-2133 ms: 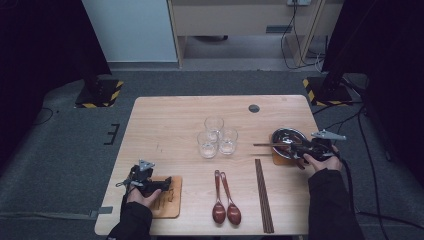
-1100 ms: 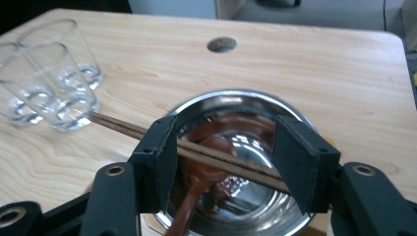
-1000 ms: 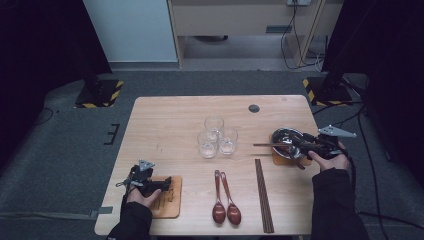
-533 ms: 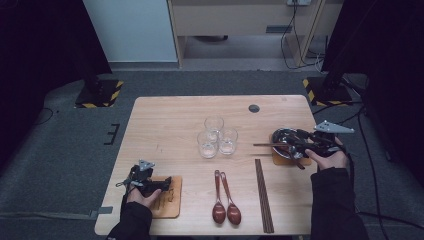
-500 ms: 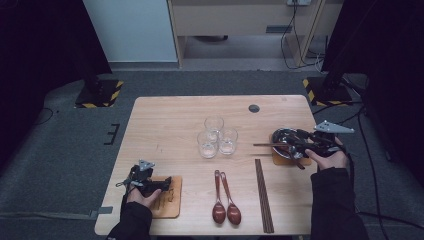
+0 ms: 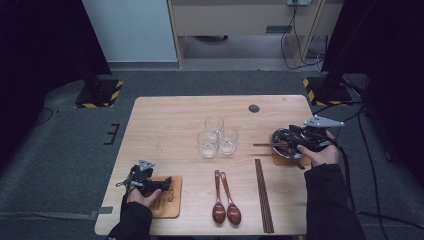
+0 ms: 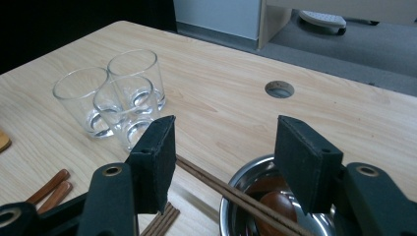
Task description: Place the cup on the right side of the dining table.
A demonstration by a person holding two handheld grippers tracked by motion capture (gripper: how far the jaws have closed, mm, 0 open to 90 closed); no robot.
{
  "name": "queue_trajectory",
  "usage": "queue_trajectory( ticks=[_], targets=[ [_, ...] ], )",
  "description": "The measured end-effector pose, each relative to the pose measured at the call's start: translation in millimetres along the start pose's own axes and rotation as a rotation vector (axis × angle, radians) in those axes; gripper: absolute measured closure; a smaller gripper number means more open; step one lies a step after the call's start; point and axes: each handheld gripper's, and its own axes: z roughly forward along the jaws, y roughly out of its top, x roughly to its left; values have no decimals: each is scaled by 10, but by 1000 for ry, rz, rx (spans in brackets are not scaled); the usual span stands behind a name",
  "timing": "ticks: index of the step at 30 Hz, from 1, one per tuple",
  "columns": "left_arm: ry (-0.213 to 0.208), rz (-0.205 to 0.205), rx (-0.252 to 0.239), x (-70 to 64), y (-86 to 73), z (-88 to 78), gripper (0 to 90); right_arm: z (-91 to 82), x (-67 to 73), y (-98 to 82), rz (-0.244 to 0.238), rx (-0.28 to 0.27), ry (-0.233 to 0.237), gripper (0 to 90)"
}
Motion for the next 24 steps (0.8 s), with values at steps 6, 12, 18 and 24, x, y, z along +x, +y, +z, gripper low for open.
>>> queue_trajectory(
  ticks=[6,12,18,24],
  targets=[
    [-1,-1,0,2,1,2,0,48,44,91,-23,-2,-1,416],
    [-1,-1,1,2,1,2,0,130,122,222,-36,-8,8,420],
    [-2,-2,0,2,2,3,0,223,213,363,-55,-9,19,420],
    [-2,-3,1,2,2,3,0,338,301,461,-80,-14,26,420]
  ],
)
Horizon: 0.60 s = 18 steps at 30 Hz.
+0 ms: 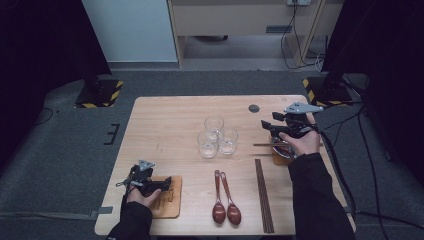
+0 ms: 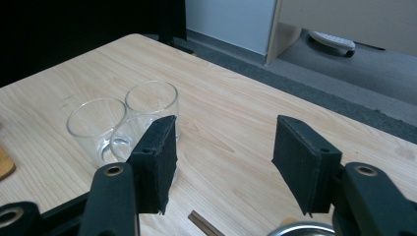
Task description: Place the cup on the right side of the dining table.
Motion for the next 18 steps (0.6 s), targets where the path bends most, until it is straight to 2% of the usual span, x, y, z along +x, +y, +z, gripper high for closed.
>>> queue_trajectory(
  ticks=[18],
  targets=[
    [-1,0,0,2,0,1,0,319,155,149,-27,22,28,416]
  ],
)
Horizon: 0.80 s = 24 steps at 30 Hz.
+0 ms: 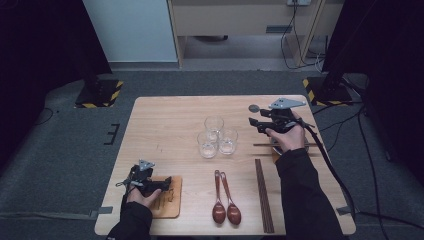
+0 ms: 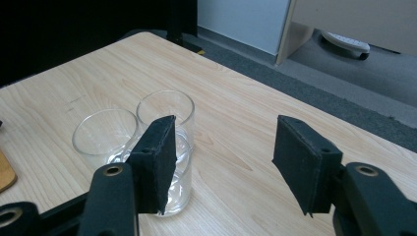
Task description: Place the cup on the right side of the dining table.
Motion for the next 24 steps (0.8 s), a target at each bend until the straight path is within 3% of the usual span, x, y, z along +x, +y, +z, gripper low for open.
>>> queue_trajectory(
  ticks=[24],
  targets=[
    [0,0,0,0,0,0,0,486,51,91,-5,44,45,441]
  ],
)
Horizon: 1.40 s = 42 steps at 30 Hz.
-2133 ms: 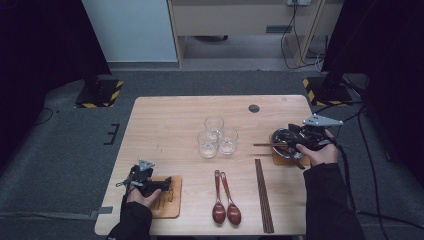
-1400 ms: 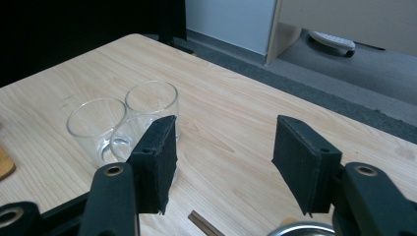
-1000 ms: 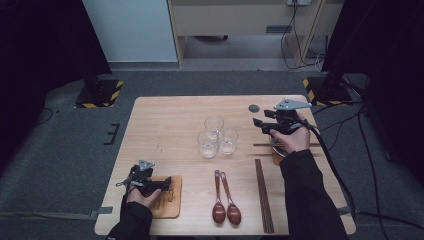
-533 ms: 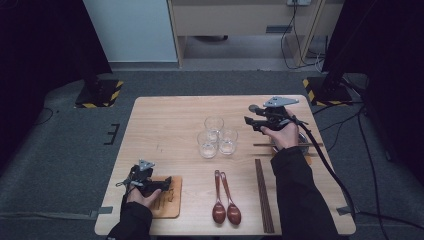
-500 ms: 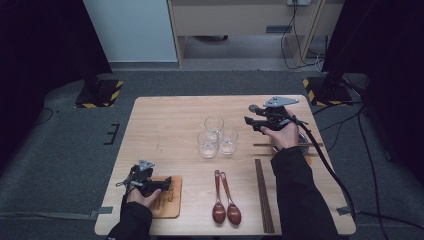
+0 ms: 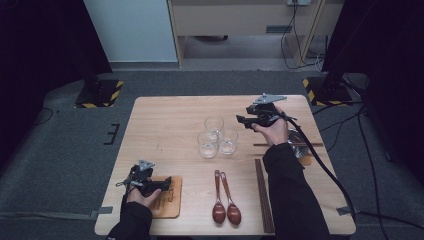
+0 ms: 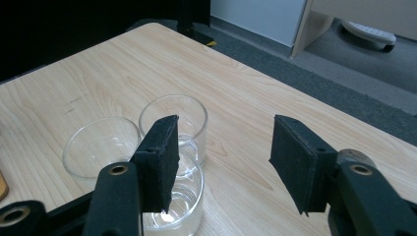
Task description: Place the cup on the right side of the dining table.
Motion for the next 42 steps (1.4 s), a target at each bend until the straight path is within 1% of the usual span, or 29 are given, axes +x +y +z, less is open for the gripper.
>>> queue_trajectory(
  ticks=[1,3,11,14,16,17,22,25,26,27,33,34,36,37,40,42],
  targets=[
    [0,0,0,0,0,0,0,0,0,0,0,0,0,441],
    [0,0,0,0,0,0,0,60,13,8,4,-1,9,449],
    [0,0,0,0,0,0,0,197,44,-17,5,21,15,460],
    [0,0,0,0,0,0,0,256,59,-59,2,43,19,468],
    [0,0,0,0,0,0,0,273,62,-71,-1,48,19,469],
    [0,0,0,0,0,0,0,299,73,-95,-1,63,23,473],
    [0,0,0,0,0,1,0,344,94,-130,6,72,30,480],
    [0,0,0,0,0,0,0,400,112,-180,7,98,35,486],
    [0,0,0,0,0,0,0,400,112,-180,7,98,35,486],
    [0,0,0,0,0,0,0,432,108,-211,8,110,30,486],
    [0,0,0,0,0,1,0,474,97,-255,18,124,30,497],
    [0,0,0,0,0,1,0,486,88,-273,18,135,32,500],
    [0,0,0,0,0,1,0,492,88,-280,19,138,30,502],
    [0,0,0,0,0,1,0,502,88,-294,26,150,31,509],
    [0,0,0,0,0,1,0,516,83,-302,25,158,30,512],
    [0,0,0,0,0,1,0,532,80,-313,34,170,29,519]
  ],
)
